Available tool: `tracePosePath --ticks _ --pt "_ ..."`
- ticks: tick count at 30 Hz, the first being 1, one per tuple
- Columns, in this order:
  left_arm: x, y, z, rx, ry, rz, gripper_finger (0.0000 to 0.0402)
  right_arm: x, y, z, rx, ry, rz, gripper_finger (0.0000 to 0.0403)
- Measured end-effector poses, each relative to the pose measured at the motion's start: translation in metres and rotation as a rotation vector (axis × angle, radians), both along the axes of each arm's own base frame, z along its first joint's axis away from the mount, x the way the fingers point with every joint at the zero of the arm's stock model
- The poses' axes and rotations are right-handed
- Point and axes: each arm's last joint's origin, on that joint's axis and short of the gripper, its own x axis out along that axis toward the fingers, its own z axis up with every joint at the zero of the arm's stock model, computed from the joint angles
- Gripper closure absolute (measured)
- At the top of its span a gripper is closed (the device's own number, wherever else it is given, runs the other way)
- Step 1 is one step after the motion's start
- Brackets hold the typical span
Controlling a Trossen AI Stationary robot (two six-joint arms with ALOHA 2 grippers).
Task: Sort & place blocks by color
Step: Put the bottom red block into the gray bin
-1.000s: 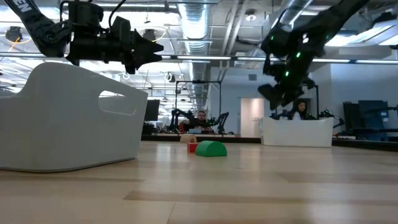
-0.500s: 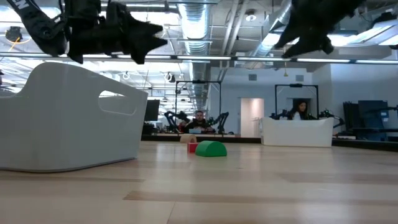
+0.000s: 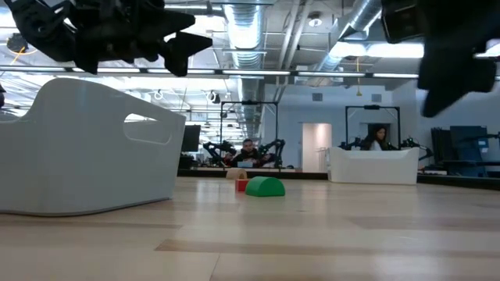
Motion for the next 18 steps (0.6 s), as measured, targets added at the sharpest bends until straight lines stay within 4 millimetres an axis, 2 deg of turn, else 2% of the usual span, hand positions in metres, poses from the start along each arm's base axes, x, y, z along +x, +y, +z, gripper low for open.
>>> tracePosePath --ticks 5,9,13,18 --pt "0.002 -0.015 -0.001 0.007 0.004 -0.039 0.0129 0.012 0.033 0.006 0.059 0.192 0.008 0.0171" --pt "0.002 -0.026 -0.001 0.002 0.006 -0.082 0.0129 0.010 0.064 0.022 0.155 0.315 -0.030 0.0171" --pt "0.002 -0.036 -0.001 0.014 0.004 -0.128 0.0129 -0.006 0.099 0.030 0.190 0.363 -0.106 0.0171" --pt "0.002 -0.045 0.003 0.030 -0.038 -0.166 0.0129 -0.033 0.132 0.008 0.169 0.433 -0.204 0.0171"
